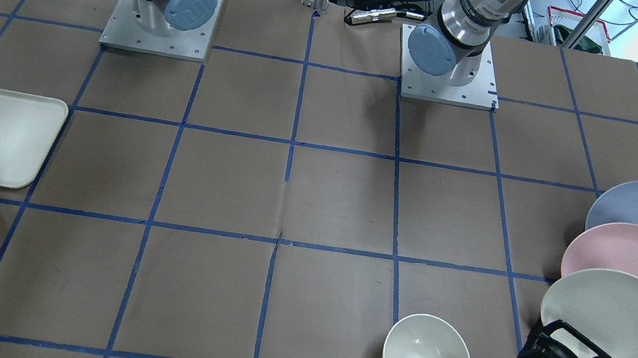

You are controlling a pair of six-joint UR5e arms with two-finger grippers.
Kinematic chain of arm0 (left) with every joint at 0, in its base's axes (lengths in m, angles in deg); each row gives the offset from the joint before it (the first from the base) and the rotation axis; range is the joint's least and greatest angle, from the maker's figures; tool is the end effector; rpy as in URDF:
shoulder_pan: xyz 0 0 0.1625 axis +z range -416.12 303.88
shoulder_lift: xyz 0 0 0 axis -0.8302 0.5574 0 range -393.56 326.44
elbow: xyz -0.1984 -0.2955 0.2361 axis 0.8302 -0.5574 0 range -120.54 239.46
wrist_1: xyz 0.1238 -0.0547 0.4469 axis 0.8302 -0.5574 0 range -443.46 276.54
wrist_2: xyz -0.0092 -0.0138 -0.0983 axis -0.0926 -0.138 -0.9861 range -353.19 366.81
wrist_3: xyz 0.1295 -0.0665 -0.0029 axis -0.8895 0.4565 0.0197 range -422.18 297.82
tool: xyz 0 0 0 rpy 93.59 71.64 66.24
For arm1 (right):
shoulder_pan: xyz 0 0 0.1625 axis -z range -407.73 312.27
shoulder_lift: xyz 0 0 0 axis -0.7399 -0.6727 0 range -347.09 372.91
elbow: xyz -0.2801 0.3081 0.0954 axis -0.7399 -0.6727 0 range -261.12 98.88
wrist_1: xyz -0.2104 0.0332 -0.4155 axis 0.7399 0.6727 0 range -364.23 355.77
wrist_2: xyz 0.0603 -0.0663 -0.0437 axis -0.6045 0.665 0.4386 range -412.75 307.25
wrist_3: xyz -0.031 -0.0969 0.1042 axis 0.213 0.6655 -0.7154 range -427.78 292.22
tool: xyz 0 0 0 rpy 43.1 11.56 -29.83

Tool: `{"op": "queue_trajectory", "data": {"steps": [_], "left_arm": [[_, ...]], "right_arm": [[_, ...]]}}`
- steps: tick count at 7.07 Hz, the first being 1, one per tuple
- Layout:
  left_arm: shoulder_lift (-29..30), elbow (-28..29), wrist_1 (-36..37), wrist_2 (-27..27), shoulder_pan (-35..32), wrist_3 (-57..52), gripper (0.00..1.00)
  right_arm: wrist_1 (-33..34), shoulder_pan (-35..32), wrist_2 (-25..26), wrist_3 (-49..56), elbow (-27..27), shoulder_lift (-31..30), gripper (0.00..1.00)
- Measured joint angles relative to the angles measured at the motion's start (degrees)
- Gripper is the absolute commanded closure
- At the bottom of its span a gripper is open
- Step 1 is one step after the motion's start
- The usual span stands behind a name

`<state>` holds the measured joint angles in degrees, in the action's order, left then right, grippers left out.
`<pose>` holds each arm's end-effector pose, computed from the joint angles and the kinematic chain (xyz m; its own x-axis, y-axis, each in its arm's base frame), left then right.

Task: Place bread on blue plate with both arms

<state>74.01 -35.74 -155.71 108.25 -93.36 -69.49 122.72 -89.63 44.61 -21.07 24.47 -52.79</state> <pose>0.4371 -0.4634 0.2456 -0.7030 -0.6867 -0.1849 -0.7093 0.6960 0.1120 -0.3784 -0.4936 0.1155 -0.9986 0.0175 0.0504 0.0238 0.9914 0.1283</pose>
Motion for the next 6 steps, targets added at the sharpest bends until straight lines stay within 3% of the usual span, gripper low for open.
{"op": "queue_trajectory", "data": {"steps": [1,2,4,6], "left_arm": [[-0.64,0.44,-0.40,1.48,0.03,-0.04,0.97],[-1.25,1.02,-1.01,2.78,0.03,-0.06,0.99],[-2.24,2.19,-3.17,5.30,0.00,-0.07,1.00],[-3.04,3.81,-4.88,8.97,0.07,-0.07,1.00]], "right_arm": [[0.06,0.03,0.06,-0.11,0.00,0.31,0.05],[0.07,0.11,0.09,-0.30,0.01,0.75,0.22],[0.02,0.33,0.12,-1.08,0.02,1.39,0.99],[-0.61,0.97,0.54,-2.61,-0.03,1.33,1.00]]}}
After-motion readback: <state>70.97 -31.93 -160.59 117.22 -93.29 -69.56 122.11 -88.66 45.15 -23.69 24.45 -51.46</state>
